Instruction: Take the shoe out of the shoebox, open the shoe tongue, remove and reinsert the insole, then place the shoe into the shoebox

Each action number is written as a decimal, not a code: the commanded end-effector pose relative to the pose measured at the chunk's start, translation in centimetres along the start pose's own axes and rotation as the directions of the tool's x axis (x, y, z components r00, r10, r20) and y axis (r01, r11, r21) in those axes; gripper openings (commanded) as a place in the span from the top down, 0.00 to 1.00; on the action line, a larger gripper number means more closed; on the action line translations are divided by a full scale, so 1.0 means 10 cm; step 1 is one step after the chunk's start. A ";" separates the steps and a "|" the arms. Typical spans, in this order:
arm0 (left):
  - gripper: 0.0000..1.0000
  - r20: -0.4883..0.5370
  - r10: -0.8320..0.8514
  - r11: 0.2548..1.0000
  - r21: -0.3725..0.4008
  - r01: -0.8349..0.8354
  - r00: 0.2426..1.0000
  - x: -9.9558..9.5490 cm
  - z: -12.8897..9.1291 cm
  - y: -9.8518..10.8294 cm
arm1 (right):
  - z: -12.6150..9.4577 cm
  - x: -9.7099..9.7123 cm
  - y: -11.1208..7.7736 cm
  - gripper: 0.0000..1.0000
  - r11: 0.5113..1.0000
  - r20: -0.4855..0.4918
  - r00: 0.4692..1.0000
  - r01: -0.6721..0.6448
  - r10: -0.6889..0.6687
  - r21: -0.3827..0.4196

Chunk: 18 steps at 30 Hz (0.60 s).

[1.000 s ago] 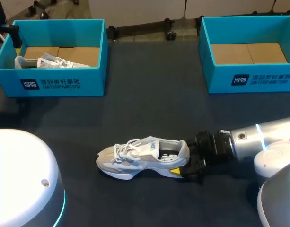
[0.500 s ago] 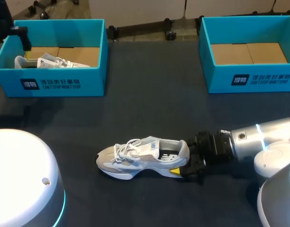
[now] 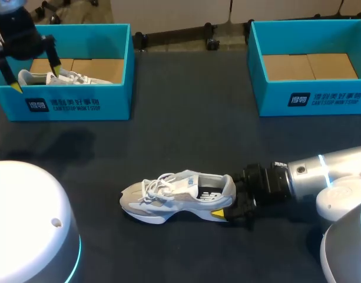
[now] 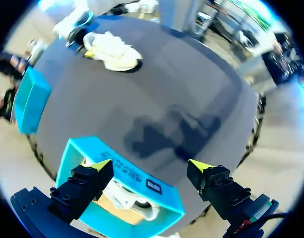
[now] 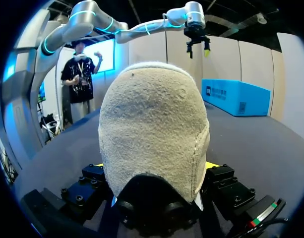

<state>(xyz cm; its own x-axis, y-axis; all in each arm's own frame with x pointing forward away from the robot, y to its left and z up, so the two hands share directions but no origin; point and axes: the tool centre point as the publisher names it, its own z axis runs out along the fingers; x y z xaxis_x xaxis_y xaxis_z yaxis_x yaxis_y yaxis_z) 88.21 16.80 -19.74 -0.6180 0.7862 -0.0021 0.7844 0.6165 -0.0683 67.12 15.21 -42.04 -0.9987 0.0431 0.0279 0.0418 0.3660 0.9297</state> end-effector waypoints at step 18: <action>0.00 0.119 -0.820 0.562 -0.014 0.827 0.560 0.11 0.14 -1.14 | 0.00 0.01 0.00 1.00 1.000 0.001 1.000 0.000 0.000 0.002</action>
<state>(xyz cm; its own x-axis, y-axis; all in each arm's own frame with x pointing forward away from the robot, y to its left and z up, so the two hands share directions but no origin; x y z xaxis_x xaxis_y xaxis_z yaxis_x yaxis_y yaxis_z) 80.34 11.78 -20.02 -0.9574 0.2876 0.0267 0.2852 0.9558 -0.0718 67.12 15.20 -42.04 -0.9987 0.0431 0.0279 0.0417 0.3660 0.9297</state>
